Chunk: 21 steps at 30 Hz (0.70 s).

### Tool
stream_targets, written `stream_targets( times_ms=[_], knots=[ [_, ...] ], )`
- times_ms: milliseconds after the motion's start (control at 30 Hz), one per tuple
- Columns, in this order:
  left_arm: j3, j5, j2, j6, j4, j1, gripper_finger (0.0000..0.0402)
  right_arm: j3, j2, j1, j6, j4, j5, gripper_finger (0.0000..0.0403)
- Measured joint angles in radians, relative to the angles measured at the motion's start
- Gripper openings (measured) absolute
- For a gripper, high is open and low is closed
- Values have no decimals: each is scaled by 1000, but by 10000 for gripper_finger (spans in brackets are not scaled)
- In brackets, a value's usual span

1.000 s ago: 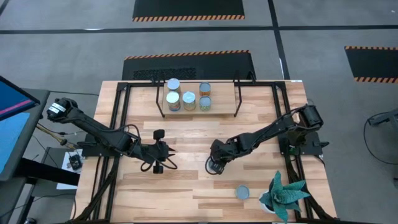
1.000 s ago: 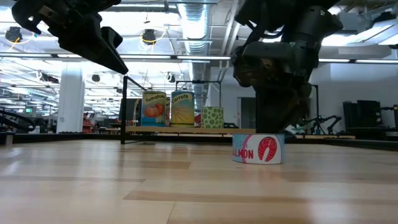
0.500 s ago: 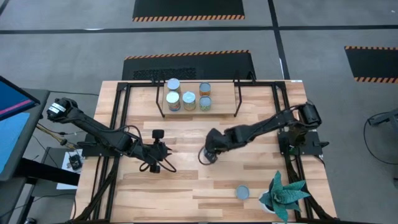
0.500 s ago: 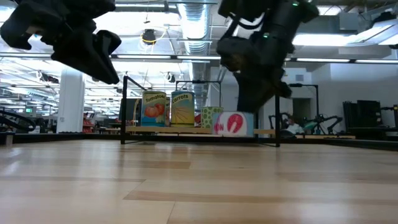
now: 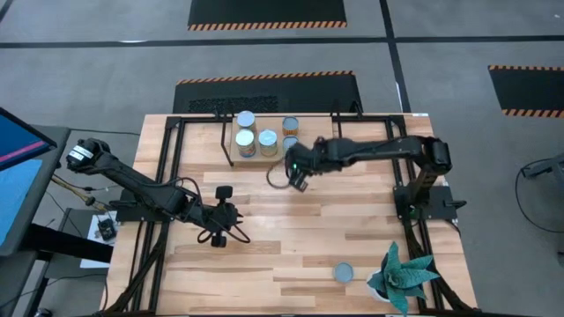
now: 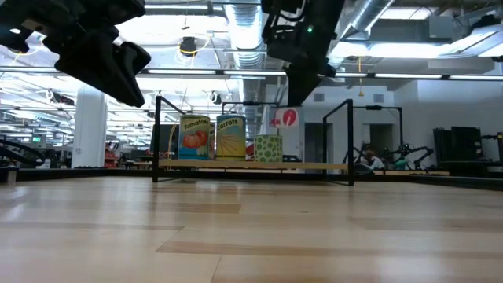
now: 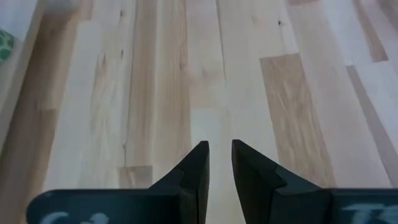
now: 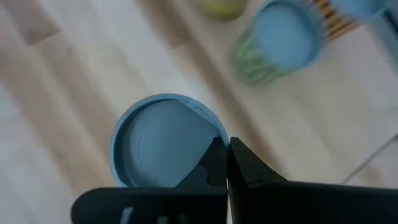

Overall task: Pick and place cans onto a shelf
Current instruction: Put the canned salmon on the shelf

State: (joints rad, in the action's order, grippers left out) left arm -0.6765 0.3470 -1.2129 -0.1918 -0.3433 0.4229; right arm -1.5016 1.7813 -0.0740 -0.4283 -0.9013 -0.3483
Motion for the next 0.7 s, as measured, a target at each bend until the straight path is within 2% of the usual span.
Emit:
stream_targets(
  times_ms=[133,300,467,700],
  knots=[
    [0,16,0,42,2,0,59,-32,0,-87,114,-8,-17,4],
    [0,53,0,95,2,-4,59,-42,0,-219,333,-7,-11,4],
    [0,76,0,141,6,-32,59,-42,0,-366,485,13,120,4],
    [0,85,0,147,30,-116,59,-42,7,-511,509,23,213,4]
  ],
)
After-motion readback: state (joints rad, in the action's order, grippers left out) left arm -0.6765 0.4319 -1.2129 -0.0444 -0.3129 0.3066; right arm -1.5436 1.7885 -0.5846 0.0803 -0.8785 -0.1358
